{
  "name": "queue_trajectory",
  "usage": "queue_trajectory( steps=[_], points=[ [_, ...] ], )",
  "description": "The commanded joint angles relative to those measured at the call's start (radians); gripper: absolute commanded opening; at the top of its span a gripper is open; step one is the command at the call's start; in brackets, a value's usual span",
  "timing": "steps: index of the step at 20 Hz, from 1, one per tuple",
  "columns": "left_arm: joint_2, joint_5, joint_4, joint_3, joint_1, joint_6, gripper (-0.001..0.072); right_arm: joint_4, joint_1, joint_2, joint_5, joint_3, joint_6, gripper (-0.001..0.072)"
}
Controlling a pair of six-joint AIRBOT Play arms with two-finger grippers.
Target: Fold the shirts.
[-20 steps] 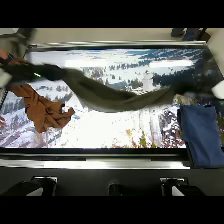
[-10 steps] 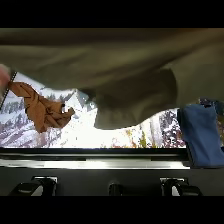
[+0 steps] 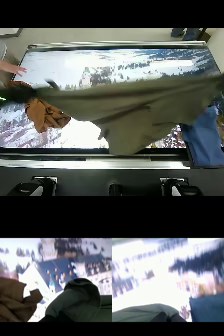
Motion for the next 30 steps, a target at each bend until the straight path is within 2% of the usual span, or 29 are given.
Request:
queue_trajectory(
  steps=[1,3,7,9,12,13,14,15,17,18,19,20,22,24,28,30],
  points=[
    [-0.13,0.121,-0.164,-0.227,-0.036,0.093,0.0029,0.011,0.0,-0.159,-0.013,-0.193,-0.062,0.0043],
    [-0.267,0.189,-0.163,-0.196,-0.064,0.097,0.0029,0.01,0.0,-0.264,-0.22,-0.239,-0.051,0.0042],
    [-0.573,0.231,-0.163,0.051,-0.048,0.099,0.003,0.01,0.0,-0.46,-0.534,-0.238,0.121,0.0042],
    [-0.706,0.216,-0.164,0.195,-0.035,0.098,0.003,0.018,0.0,-0.528,-0.613,-0.238,0.208,0.0042],
    [-0.842,0.153,-0.192,0.3,-0.036,0.075,0.0034,0.064,0.0,-0.595,-0.599,-0.238,0.236,0.0042],
    [-0.863,0.126,-0.223,0.303,-0.036,0.076,0.0144,0.083,0.0,-0.606,-0.577,-0.238,0.236,0.0042],
    [-0.875,0.083,-0.242,0.306,-0.033,0.077,0.054,0.085,0.0,-0.608,-0.558,-0.238,0.235,0.0042],
    [-0.875,0.025,-0.24,0.308,-0.027,0.083,0.0705,0.084,0.0,-0.608,-0.542,-0.238,0.231,0.0042],
    [-0.86,-0.154,-0.236,0.331,0.015,0.179,0.0706,0.077,0.0,-0.604,-0.502,-0.238,0.19,0.0042],
    [-0.843,-0.219,-0.22,0.329,0.042,0.199,0.0705,0.077,0.0,-0.604,-0.471,-0.238,0.166,0.0042],
    [-0.818,-0.257,-0.197,0.314,0.073,0.199,0.069,0.077,0.0,-0.604,-0.42,-0.238,0.142,0.0043],
    [-0.794,-0.261,-0.192,0.283,0.099,0.196,0.0589,0.077,0.0,-0.605,-0.378,-0.238,0.126,0.0043],
    [-0.755,-0.26,-0.216,0.188,0.126,0.196,0.0582,0.077,0.0,-0.606,-0.329,-0.239,0.093,0.0043],
    [-0.747,-0.231,-0.299,0.077,0.117,0.21,0.0583,0.077,0.0,-0.606,-0.307,-0.239,0.069,0.0043],
    [-0.75,-0.004,-0.438,-0.069,0.048,0.211,0.0582,0.077,0.0,-0.606,-0.275,-0.238,0.07,0.0042],
    [-0.75,0.068,-0.444,-0.076,0.013,0.21,0.0583,0.077,0.0,-0.606,-0.253,-0.238,0.068,0.0043]
  ],
)
